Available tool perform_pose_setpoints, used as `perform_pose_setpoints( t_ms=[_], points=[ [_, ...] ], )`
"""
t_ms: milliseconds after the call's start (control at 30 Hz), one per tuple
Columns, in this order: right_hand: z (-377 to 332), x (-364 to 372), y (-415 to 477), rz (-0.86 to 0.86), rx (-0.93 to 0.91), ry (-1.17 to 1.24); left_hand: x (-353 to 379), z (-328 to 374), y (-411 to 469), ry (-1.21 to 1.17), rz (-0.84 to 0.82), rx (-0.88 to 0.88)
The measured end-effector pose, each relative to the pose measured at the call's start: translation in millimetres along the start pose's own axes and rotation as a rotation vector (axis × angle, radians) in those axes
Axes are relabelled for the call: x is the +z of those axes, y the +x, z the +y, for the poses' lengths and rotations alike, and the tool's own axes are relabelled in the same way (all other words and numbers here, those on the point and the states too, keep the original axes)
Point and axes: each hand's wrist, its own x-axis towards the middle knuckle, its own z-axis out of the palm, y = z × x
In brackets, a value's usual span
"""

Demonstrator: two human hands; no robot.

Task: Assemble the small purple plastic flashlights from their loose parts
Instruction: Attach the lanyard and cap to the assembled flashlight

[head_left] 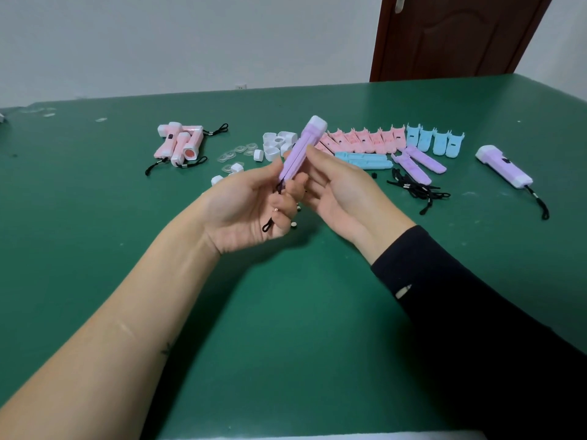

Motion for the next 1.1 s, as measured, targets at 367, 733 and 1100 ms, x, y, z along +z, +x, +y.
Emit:
perform_pose_setpoints(
  t_ms=[367,733,1100],
  points=[
    [1,0,0,-0.048,0.032,0.002,-2,0,0,-0.088,0.055,-0.022],
    [2,7,-5,0.035,0.032,-0.165,8,-4,2,0.296,0.255,0.164],
    [-3,7,-7,0.139,-0.079,-0.237,3,-10,5,0.677,0.443,0.366]
  ],
)
